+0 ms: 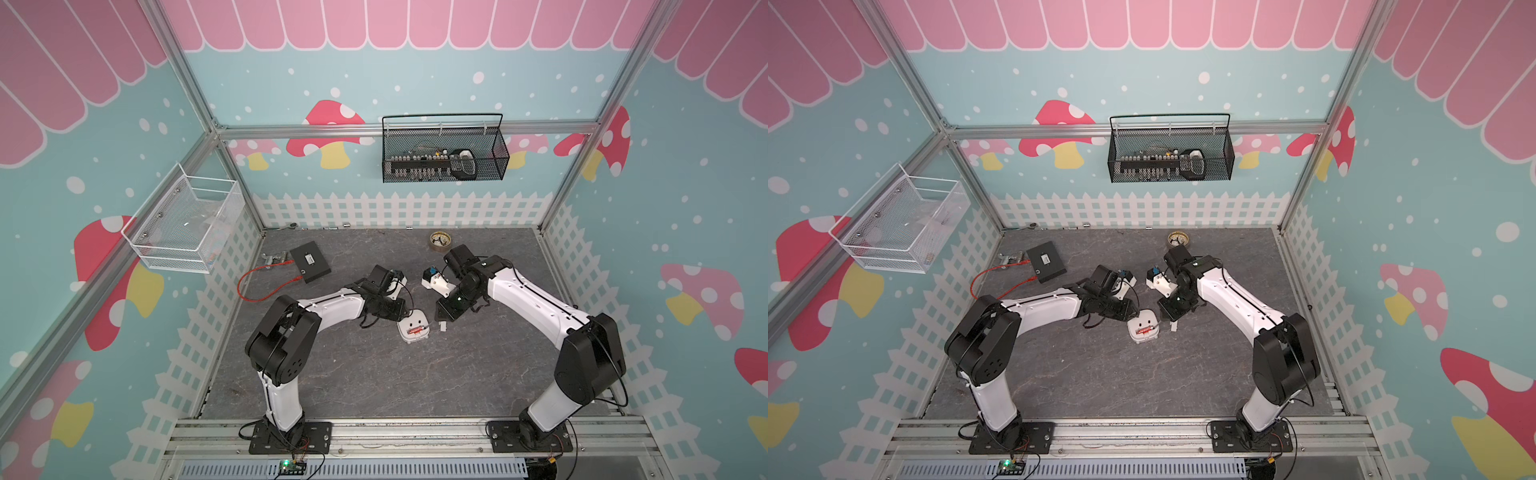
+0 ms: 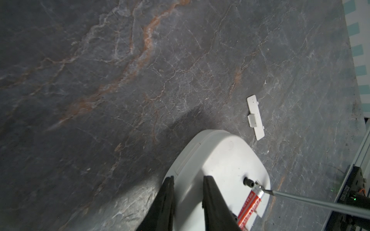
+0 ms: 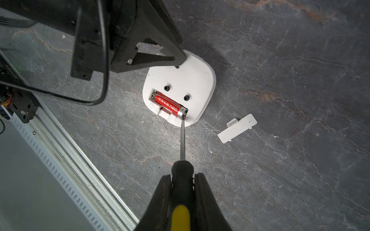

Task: Remove the battery from the alarm
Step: Release the battery from the alarm.

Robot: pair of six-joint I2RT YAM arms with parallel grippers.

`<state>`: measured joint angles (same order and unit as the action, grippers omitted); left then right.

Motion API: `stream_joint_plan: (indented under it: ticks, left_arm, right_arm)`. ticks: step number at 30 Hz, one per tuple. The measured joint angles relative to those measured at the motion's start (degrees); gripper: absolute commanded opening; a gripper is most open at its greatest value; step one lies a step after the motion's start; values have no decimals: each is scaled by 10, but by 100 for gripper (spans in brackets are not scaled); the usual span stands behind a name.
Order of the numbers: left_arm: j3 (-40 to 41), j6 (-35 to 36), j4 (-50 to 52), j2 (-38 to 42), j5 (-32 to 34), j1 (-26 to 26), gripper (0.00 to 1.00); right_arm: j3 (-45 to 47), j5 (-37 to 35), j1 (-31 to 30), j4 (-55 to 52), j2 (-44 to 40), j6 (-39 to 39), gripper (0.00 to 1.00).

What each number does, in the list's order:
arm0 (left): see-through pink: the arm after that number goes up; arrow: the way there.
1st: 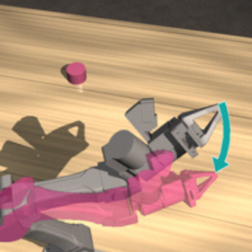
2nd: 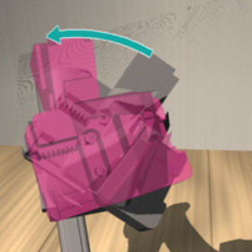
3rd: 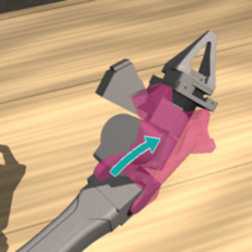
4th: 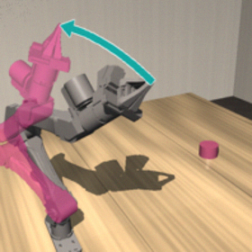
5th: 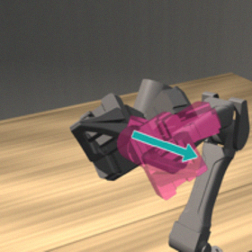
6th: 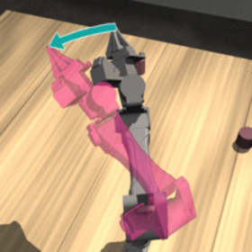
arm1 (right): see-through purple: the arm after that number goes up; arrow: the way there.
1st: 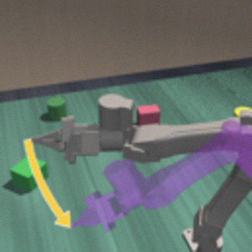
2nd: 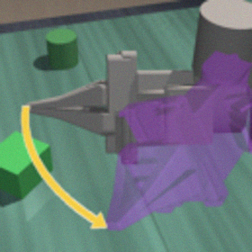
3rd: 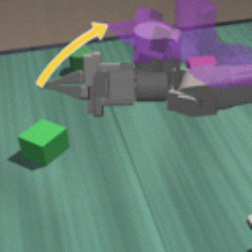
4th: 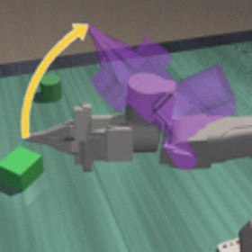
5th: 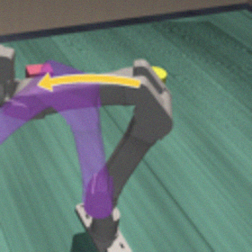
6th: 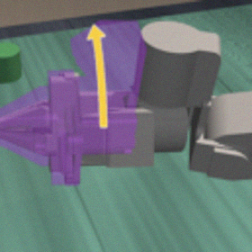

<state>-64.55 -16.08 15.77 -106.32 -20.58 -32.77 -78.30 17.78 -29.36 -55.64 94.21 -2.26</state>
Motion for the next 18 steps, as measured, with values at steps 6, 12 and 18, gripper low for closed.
stream_joint_plan:
  ticks: [6, 12, 18]
  left_arm:
    - [0, 0, 0, 0, 0, 0, 26]
    - [0, 0, -3, 0, 2, 0, 25]
    - [0, 0, -9, -1, 10, 0, 24]
  right_arm:
    - [0, 2, 0, 3, 0, 0, 0]
    - [0, 17, 0, 5, 0, 0, 0]
    - [0, 70, -2, 15, -16, 0, 0]
